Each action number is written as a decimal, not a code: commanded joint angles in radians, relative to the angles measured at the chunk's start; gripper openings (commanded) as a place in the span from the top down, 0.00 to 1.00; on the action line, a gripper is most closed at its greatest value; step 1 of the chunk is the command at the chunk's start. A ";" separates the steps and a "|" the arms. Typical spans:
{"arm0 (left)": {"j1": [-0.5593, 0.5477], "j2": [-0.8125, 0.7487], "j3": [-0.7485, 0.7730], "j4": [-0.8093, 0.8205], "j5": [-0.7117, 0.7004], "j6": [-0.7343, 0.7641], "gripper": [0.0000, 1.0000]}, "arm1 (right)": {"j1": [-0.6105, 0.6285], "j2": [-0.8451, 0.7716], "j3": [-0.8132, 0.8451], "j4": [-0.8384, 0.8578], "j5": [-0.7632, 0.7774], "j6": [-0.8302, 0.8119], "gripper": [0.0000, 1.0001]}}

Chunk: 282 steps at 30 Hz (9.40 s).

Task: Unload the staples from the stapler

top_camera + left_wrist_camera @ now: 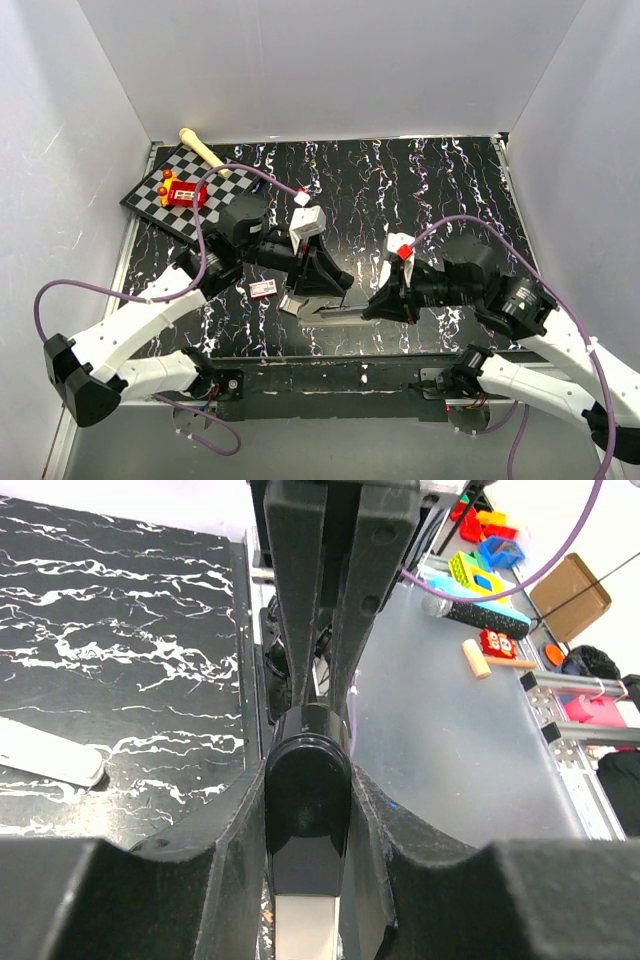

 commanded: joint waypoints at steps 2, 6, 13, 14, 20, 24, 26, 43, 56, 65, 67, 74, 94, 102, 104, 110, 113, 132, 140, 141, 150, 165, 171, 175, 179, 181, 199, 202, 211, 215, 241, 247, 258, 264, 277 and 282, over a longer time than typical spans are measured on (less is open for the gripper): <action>0.023 -0.089 0.010 0.206 -0.077 -0.075 1.00 | 0.014 -0.079 -0.124 0.053 -0.038 0.099 0.99; 0.024 -0.100 -0.009 0.244 -0.119 -0.102 1.00 | 0.014 -0.089 -0.129 0.058 -0.025 0.111 0.99; 0.024 -0.086 -0.018 0.217 -0.129 -0.095 1.00 | 0.014 -0.049 -0.011 -0.012 0.062 0.062 0.92; 0.024 -0.091 -0.021 0.208 -0.140 -0.090 1.00 | 0.014 -0.046 0.006 -0.026 0.079 0.053 0.85; 0.024 -0.097 -0.027 0.148 -0.172 -0.061 1.00 | 0.014 -0.043 0.084 -0.077 0.171 0.010 0.56; 0.024 -0.097 -0.027 0.108 -0.230 -0.041 1.00 | 0.015 -0.029 0.154 -0.126 0.223 -0.024 0.48; 0.024 -0.091 -0.026 0.091 -0.282 -0.035 1.00 | 0.014 -0.018 0.196 -0.144 0.248 -0.025 0.46; 0.024 -0.036 -0.001 0.080 -0.553 -0.067 1.00 | 0.014 0.270 0.320 0.102 0.622 0.172 0.99; 0.024 -0.014 -0.007 0.135 -0.666 -0.098 1.00 | 0.014 0.365 0.250 0.245 0.757 0.311 0.99; 0.024 -0.010 -0.016 0.180 -0.686 -0.127 1.00 | 0.014 0.415 0.201 0.319 0.729 0.338 0.99; 0.024 -0.010 -0.019 0.197 -0.694 -0.131 1.00 | 0.014 0.422 0.185 0.340 0.717 0.347 0.99; 0.024 -0.036 -0.021 0.238 -0.746 -0.151 1.00 | 0.013 0.422 0.072 0.400 0.739 0.387 0.99; 0.024 0.004 -0.041 0.405 -1.005 -0.259 1.00 | 0.001 0.445 -0.244 0.820 0.668 0.502 0.99; 0.026 0.108 0.005 0.450 -1.070 -0.254 1.00 | 0.001 0.548 -0.275 1.009 0.571 0.527 0.99; 0.027 0.145 0.019 0.459 -1.070 -0.245 1.00 | 0.003 0.568 -0.286 1.067 0.545 0.528 0.99; 0.052 0.214 0.066 0.441 -1.073 -0.214 1.00 | -0.002 0.628 -0.293 1.133 0.530 0.501 0.99; 0.070 0.242 0.086 0.438 -1.053 -0.211 1.00 | -0.003 0.652 -0.293 1.161 0.510 0.505 0.99; 0.087 0.184 0.137 0.295 -0.982 -0.187 1.00 | -0.037 0.499 -0.309 1.023 0.587 0.444 0.99; 0.087 0.044 0.097 0.201 -0.953 -0.179 1.00 | -0.036 0.309 -0.281 0.778 0.746 0.372 0.99; 0.087 0.029 0.091 0.195 -0.953 -0.179 1.00 | -0.036 0.281 -0.278 0.742 0.754 0.366 0.99; 0.087 -0.103 0.074 0.209 -0.953 -0.225 1.00 | -0.036 0.105 -0.286 0.547 0.610 0.404 0.99; 0.086 -0.137 0.033 0.243 -1.001 -0.305 1.00 | 0.084 0.138 -0.414 0.773 0.531 0.680 0.99; 0.086 -0.163 0.024 0.235 -0.991 -0.345 1.00 | 0.102 0.207 -0.379 0.800 0.666 0.726 0.99; 0.086 -0.171 0.037 0.189 -0.973 -0.371 1.00 | 0.106 0.247 -0.358 0.826 0.731 0.731 0.99; 0.087 -0.189 0.040 0.155 -0.953 -0.389 1.00 | 0.106 0.260 -0.321 0.828 0.824 0.674 0.99; 0.086 -0.192 0.056 0.116 -0.914 -0.392 1.00 | 0.106 0.255 -0.290 0.823 0.863 0.613 0.99; 0.086 -0.134 0.051 0.043 -0.662 -0.326 1.00 | 0.106 0.270 0.056 0.635 0.660 0.234 0.99; 0.087 -0.100 0.063 0.033 -0.677 -0.308 1.00 | 0.106 0.246 0.078 0.529 0.705 0.211 0.99; 0.086 -0.030 0.108 0.028 -0.662 -0.251 1.00 | 0.055 0.145 0.060 0.328 0.832 0.151 0.99; 0.087 -0.020 0.106 0.069 -0.518 -0.231 1.00 | -0.002 0.106 0.052 0.258 0.743 0.140 0.99; 0.031 0.036 0.108 0.111 0.070 -0.133 1.00 | -0.082 0.259 0.235 0.317 -0.111 0.073 0.99; -0.086 0.168 0.194 -0.079 0.090 0.017 1.00 | -0.062 0.416 0.431 0.222 -0.176 -0.002 0.99; -0.088 0.107 0.191 -0.070 -0.114 0.033 1.00 | -0.065 0.280 0.264 0.202 -0.041 -0.025 0.99; -0.086 0.055 0.172 -0.043 -0.244 0.019 1.00 | -0.141 0.127 0.080 0.263 0.084 0.050 0.99; -0.028 0.105 0.241 -0.121 -0.790 -0.024 1.00 | -0.273 -0.012 -0.088 0.230 0.444 0.222 0.99; 0.099 0.179 0.283 -0.155 -0.840 -0.088 1.00 | -0.290 0.026 -0.092 0.178 0.570 0.292 0.99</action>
